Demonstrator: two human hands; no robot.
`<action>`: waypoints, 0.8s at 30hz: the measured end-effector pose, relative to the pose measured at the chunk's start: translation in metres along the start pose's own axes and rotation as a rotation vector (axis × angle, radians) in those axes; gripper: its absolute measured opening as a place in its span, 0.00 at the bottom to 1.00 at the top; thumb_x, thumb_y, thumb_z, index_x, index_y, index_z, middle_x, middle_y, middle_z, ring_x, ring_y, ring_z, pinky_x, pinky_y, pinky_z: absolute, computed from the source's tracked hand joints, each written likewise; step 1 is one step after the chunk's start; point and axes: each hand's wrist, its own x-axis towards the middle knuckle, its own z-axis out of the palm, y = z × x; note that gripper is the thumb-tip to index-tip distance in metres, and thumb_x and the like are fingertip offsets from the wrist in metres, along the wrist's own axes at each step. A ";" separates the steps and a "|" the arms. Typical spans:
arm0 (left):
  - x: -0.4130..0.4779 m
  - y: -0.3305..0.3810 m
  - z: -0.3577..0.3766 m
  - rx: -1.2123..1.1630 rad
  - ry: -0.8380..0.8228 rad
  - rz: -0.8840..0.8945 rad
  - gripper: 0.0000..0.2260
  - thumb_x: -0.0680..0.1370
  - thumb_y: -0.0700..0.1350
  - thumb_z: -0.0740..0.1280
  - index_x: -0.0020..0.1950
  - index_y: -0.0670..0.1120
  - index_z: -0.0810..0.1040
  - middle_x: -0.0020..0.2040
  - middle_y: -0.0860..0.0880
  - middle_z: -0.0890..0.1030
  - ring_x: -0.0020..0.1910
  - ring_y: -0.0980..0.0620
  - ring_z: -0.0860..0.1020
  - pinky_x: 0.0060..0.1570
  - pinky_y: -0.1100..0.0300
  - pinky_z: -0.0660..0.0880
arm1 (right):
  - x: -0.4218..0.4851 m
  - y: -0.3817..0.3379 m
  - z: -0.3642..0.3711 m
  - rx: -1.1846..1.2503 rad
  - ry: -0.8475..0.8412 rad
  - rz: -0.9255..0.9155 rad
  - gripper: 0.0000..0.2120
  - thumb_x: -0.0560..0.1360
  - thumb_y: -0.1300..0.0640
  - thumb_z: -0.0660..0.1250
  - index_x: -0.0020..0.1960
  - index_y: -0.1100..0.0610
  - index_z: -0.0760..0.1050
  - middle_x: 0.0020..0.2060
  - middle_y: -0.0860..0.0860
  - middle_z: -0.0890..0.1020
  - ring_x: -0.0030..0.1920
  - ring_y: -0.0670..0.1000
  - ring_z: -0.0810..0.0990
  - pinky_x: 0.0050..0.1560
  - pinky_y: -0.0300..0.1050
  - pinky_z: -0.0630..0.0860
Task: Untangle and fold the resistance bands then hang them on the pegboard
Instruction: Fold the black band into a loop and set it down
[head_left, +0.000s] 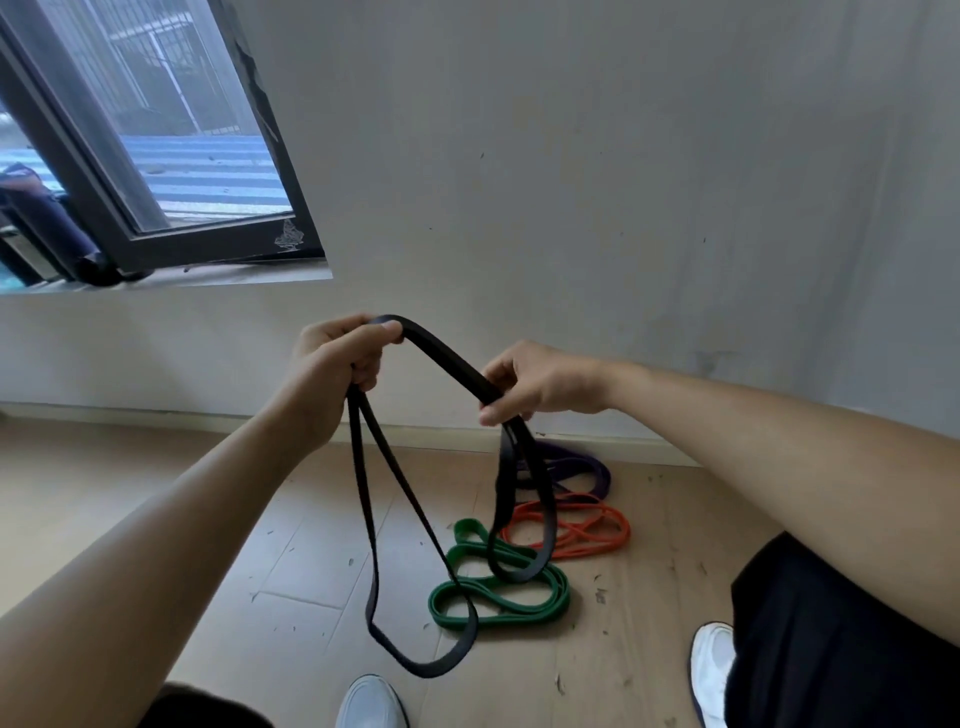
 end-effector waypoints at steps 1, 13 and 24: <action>0.001 0.001 -0.004 -0.028 0.031 0.007 0.11 0.68 0.51 0.75 0.41 0.44 0.82 0.27 0.54 0.63 0.27 0.54 0.61 0.28 0.65 0.60 | -0.001 0.005 -0.003 -0.031 -0.013 0.034 0.04 0.74 0.63 0.75 0.44 0.58 0.80 0.37 0.51 0.81 0.39 0.48 0.80 0.44 0.45 0.75; -0.003 -0.020 -0.029 0.174 -0.111 -0.155 0.18 0.64 0.55 0.79 0.44 0.44 0.81 0.32 0.49 0.74 0.32 0.52 0.72 0.38 0.61 0.71 | -0.026 0.027 -0.035 -0.074 0.018 0.127 0.08 0.76 0.59 0.74 0.53 0.63 0.83 0.42 0.53 0.83 0.43 0.46 0.82 0.46 0.45 0.78; -0.005 -0.001 0.029 0.412 -0.338 -0.033 0.15 0.75 0.52 0.73 0.49 0.40 0.82 0.29 0.54 0.69 0.27 0.54 0.66 0.28 0.63 0.63 | -0.026 -0.009 -0.016 -0.049 0.016 -0.048 0.11 0.77 0.57 0.74 0.55 0.63 0.84 0.41 0.54 0.85 0.41 0.48 0.81 0.40 0.44 0.76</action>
